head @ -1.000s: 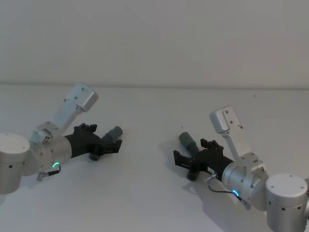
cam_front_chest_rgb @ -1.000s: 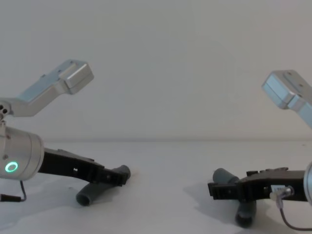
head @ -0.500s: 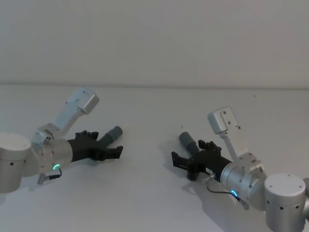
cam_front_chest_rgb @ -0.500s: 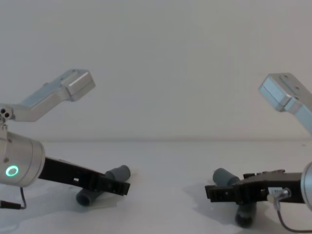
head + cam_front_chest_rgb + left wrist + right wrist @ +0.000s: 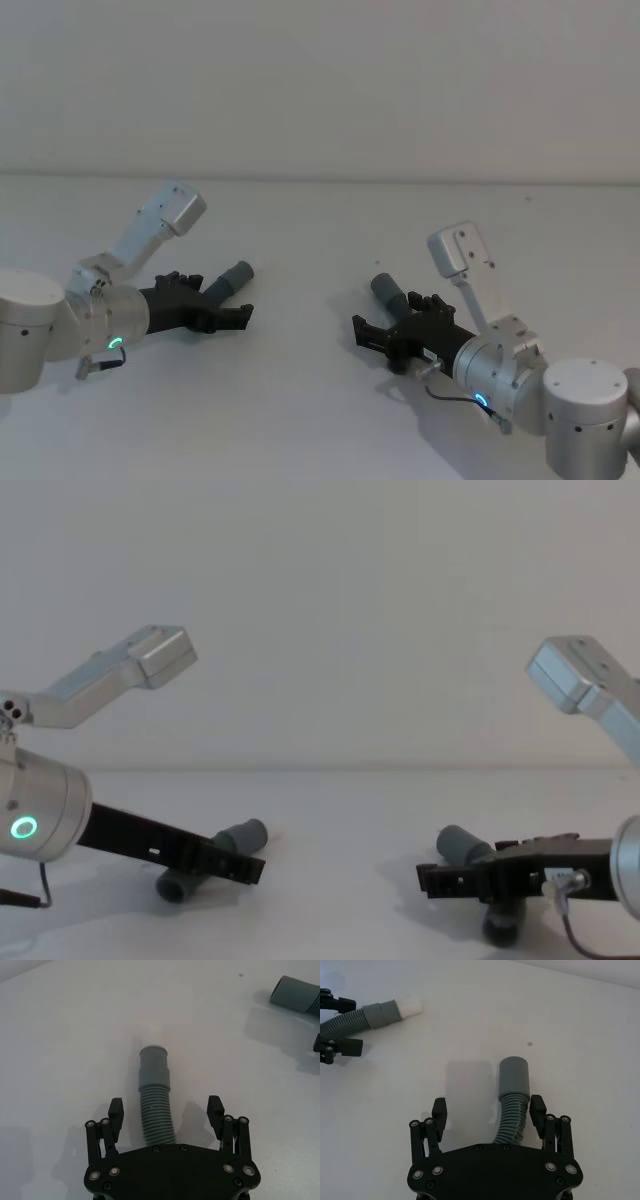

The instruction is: Use both hands to pick up one end of the pipe from the table, align the ends, and insert them.

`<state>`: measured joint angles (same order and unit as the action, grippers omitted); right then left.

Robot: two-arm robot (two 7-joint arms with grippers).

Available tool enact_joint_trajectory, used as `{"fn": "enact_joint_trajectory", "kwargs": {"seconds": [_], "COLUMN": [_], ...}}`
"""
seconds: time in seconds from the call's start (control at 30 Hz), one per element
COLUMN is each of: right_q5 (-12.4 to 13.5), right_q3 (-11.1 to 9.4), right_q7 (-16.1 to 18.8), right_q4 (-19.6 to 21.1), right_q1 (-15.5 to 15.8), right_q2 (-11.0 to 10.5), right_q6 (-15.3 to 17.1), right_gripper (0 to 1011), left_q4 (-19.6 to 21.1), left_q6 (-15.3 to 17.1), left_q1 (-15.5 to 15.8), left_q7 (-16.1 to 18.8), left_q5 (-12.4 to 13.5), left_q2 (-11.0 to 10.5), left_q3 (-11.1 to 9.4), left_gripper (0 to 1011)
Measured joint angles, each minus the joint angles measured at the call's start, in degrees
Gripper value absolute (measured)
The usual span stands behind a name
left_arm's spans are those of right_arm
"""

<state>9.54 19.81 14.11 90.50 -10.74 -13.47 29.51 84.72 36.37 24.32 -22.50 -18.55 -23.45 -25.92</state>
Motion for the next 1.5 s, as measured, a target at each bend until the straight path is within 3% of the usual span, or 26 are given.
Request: {"fn": "enact_joint_trajectory", "kwargs": {"seconds": [0.33,0.47,0.93,1.13,1.27,1.5], "right_q5": [-0.23,-0.27,-0.34,-0.37,-0.38,-0.38], "right_q3": [-0.25,-0.31,-0.39,-0.41,-0.42,-0.41], "right_q7": [0.11,0.14,0.21,0.21,0.21,0.21], "right_q4": [-0.61,-0.73,-0.95,-0.99,-1.01,-1.04], "right_q1": [-0.23,-0.27,-0.34,-0.37,-0.38,-0.38], "right_q2": [0.52,0.62,0.82,0.86,0.88,0.91], "right_q6": [-0.14,-0.19,-0.32,-0.35,-0.37,-0.37], "right_gripper": [1000,936,522,306,201,144], "left_q4": [-0.14,-0.16,-0.25,-0.25,-0.25,-0.24], "left_q6": [0.02,0.02,0.02,0.02,0.01,0.01], "left_q1": [0.39,0.47,0.61,0.64,0.67,0.69], "left_q7": [0.0,0.0,0.04,0.05,0.05,0.05], "left_q5": [0.62,0.74,0.99,1.03,1.05,1.09], "left_q2": [-0.33,-0.39,-0.51,-0.53,-0.56,-0.58], "left_q3": [-0.3,-0.36,-0.47,-0.51,-0.52,-0.52], "left_gripper": [1001,965,588,360,309,309]}}
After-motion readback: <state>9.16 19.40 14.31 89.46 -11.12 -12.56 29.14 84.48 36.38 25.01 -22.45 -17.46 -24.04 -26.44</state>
